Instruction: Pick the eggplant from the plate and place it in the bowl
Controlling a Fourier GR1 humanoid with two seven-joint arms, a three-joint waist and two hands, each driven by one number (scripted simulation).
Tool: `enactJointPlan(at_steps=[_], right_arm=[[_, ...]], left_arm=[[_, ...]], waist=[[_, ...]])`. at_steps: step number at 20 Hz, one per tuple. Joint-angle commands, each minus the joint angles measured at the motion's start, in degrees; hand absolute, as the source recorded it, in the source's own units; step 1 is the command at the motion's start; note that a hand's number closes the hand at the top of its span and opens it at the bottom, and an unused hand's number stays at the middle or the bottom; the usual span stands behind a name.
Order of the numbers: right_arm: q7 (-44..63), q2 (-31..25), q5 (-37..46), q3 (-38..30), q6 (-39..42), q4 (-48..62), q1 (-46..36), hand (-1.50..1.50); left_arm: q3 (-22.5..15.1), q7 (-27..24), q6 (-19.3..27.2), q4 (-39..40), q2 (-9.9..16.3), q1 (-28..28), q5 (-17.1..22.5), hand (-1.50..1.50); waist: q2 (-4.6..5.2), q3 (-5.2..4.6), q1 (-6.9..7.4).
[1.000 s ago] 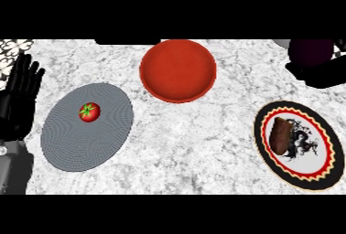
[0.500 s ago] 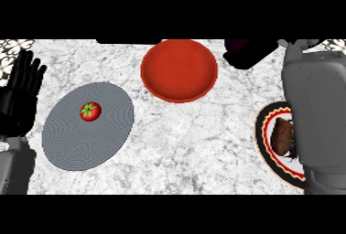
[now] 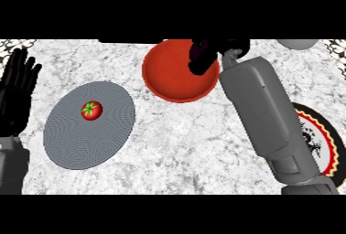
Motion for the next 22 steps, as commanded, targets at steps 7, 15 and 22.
enactJointPlan(at_steps=[7,15,22], right_arm=[[-2.88,2.67,0.07,-1.77,-19.96,24.03,-0.11,-1.50],[-16.43,2.71,-12.98,-9.40,-30.06,26.62,-1.87,-1.50],[-24.91,-0.83,-15.90,-15.27,-39.15,24.48,-0.15,-1.50]], left_arm=[[-0.69,-1.55,-0.92,3.33,-0.46,-2.82,-0.09,0.00],[-1.56,-1.02,0.46,1.72,-1.17,-2.58,-1.35,0.00],[0.31,-5.17,-0.52,3.02,-1.10,1.63,-0.74,0.00]], waist=[[0.61,0.02,1.07],[0.42,0.10,1.55],[0.05,0.03,-0.21]])
